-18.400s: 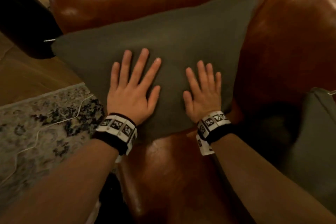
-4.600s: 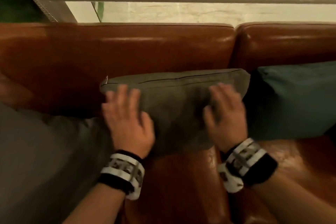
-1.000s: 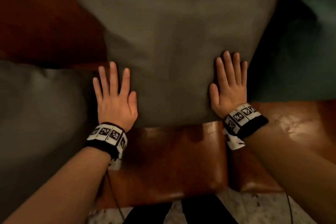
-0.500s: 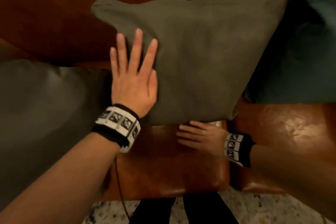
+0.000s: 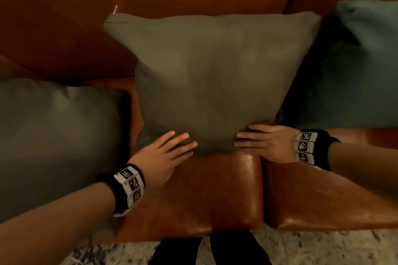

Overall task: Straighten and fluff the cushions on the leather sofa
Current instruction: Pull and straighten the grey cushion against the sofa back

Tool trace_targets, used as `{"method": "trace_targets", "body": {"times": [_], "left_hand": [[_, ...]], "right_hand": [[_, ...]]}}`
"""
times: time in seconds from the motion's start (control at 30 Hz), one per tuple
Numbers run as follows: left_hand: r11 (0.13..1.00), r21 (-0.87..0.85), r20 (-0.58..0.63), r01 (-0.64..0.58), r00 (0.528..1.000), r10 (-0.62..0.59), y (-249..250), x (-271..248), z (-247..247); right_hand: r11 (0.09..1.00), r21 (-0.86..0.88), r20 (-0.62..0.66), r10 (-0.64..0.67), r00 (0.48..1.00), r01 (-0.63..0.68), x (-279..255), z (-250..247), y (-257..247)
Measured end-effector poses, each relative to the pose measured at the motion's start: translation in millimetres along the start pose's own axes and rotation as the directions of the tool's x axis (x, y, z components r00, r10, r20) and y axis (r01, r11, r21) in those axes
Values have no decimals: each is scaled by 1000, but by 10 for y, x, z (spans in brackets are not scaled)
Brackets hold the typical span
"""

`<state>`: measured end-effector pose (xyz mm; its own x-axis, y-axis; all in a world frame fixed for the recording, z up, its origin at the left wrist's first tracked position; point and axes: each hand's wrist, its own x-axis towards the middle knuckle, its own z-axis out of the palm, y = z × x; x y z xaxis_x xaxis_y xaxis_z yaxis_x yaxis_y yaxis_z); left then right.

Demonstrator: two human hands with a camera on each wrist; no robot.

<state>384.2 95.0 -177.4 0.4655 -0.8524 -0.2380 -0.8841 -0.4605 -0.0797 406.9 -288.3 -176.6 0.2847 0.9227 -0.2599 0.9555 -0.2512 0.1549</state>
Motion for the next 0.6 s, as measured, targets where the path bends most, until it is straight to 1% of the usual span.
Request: {"method": "trace_targets", "body": {"times": [0.07, 0.1, 0.13, 0.17, 0.2, 0.23, 0.27, 0.3, 0.33, 0.37, 0.4, 0.43, 0.47, 0.53, 0.57, 0.6], "left_hand": [[999, -14, -45, 29, 999, -30, 114, 6, -198], [997, -41, -91, 68, 993, -71, 169, 11, -287], [989, -80, -155, 126, 978, -137, 219, 36, -363], [971, -126, -233, 203, 946, -227, 260, 101, -415], [938, -182, -310, 296, 888, -340, 284, 205, -447], [883, -250, -361, 397, 808, -465, 286, 339, -455], [811, -319, -384, 491, 715, -584, 263, 485, -432], [733, -377, -383, 566, 625, -680, 228, 619, -372], [667, -425, -372, 612, 554, -745, 200, 717, -290], [628, -456, -377, 631, 502, -778, 184, 777, -186], [613, -474, -404, 632, 463, -789, 191, 817, -59], [620, -480, -443, 621, 438, -782, 200, 834, 76], [642, -481, -480, 597, 434, -762, 219, 830, 196], [688, -461, -532, 561, 446, -720, 205, 813, 346], [690, -455, -525, 562, 457, -718, 187, 788, 374], [667, -472, -499, 577, 449, -741, 171, 734, 376]], "right_hand": [[996, 42, -135, 83, 987, -78, 38, -134, -100], [992, 50, -198, 120, 973, -113, 96, -213, -150], [984, 76, -243, 177, 954, -163, 188, -281, -203], [964, 119, -289, 263, 920, -239, 320, -341, -248], [929, 170, -351, 369, 860, -329, 482, -376, -278], [879, 223, -412, 478, 776, -422, 647, -386, -290], [822, 276, -461, 568, 683, -497, 791, -373, -292], [773, 311, -488, 629, 605, -553, 898, -337, -287], [731, 326, -499, 672, 547, -600, 964, -273, -298], [690, 332, -505, 706, 496, -643, 998, -198, -318], [643, 342, -506, 740, 442, -685, 1000, -93, -350], [596, 357, -501, 772, 392, -719, 987, 19, -386], [560, 372, -486, 797, 359, -740, 956, 135, -444], [519, 371, -462, 823, 331, -770, 855, 326, -520], [489, 374, -437, 842, 316, -788, 781, 389, -544], [445, 394, -403, 870, 284, -804, 685, 432, -559]]}}
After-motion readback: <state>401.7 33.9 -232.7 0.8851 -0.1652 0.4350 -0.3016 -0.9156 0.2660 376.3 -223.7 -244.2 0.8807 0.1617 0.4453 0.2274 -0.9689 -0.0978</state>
